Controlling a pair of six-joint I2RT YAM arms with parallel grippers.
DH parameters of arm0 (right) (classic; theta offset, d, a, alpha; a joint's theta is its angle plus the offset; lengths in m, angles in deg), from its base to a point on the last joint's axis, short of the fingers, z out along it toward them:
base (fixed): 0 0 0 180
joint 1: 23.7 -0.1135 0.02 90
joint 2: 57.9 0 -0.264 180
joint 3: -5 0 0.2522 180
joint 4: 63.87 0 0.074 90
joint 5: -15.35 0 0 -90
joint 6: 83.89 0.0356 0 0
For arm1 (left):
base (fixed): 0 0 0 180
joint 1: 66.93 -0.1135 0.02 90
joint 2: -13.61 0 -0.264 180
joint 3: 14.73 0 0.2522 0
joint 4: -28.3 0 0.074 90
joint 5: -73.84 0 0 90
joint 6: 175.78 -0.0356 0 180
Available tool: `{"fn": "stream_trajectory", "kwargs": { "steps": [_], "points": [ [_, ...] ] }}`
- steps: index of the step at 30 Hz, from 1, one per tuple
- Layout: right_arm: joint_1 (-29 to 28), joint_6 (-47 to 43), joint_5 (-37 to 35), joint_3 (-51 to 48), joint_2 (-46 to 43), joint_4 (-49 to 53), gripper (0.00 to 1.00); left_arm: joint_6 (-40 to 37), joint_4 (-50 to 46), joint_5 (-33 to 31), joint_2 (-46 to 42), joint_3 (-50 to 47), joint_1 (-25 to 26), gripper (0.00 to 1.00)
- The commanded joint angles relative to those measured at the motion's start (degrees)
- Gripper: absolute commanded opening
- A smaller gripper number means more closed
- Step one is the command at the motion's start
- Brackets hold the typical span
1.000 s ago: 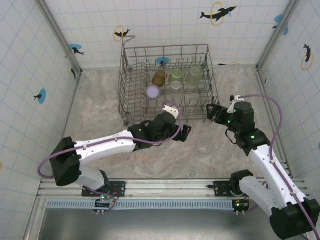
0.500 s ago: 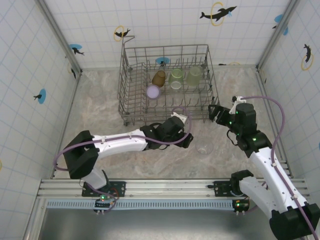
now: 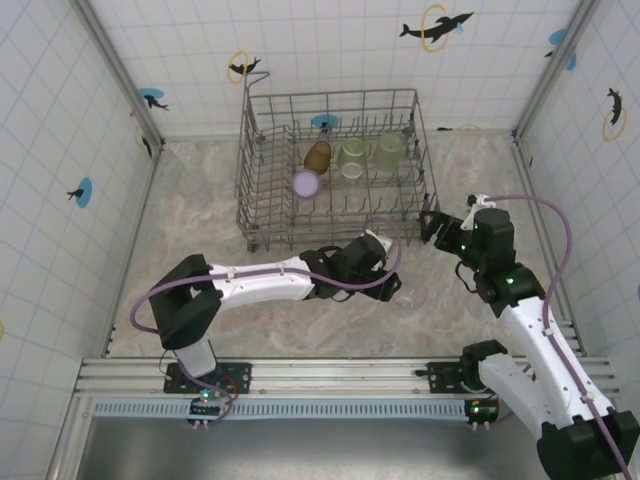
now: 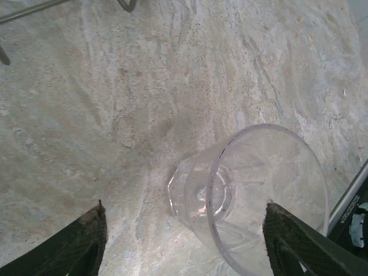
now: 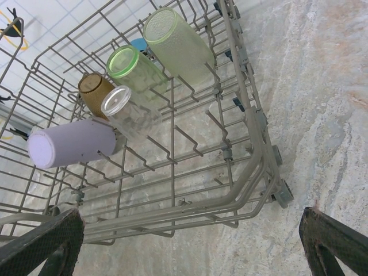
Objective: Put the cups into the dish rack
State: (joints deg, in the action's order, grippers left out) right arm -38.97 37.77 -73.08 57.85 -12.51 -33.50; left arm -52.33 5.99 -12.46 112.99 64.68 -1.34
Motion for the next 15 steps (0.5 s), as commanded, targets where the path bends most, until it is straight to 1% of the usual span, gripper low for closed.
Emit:
{"fn": "stream_trajectory", "kwargs": {
  "steps": [1,7,10,13,15],
  "points": [
    [0.5,-0.3,0.2,-1.3,-0.6,-0.4,0.99,0.3,-0.2,1.1,1.6,1.5,0.4,0.68],
    [0.8,-0.2,0.3,-1.6,-1.5,0.0,0.99,0.6,0.1,1.4,2.8,2.2,0.5,0.58],
    [1.0,-0.2,0.3,-1.5,-1.9,-0.1,0.99,0.4,0.3,1.8,4.0,3.2,0.7,0.51],
    [1.3,-0.2,0.4,-1.3,-1.8,-0.2,0.99,0.2,0.2,2.0,5.1,4.3,0.7,0.39],
    [1.5,-0.4,0.8,-1.1,-1.6,-0.1,0.99,0.2,0.3,2.0,5.6,4.7,0.7,0.28]
  ]
}}
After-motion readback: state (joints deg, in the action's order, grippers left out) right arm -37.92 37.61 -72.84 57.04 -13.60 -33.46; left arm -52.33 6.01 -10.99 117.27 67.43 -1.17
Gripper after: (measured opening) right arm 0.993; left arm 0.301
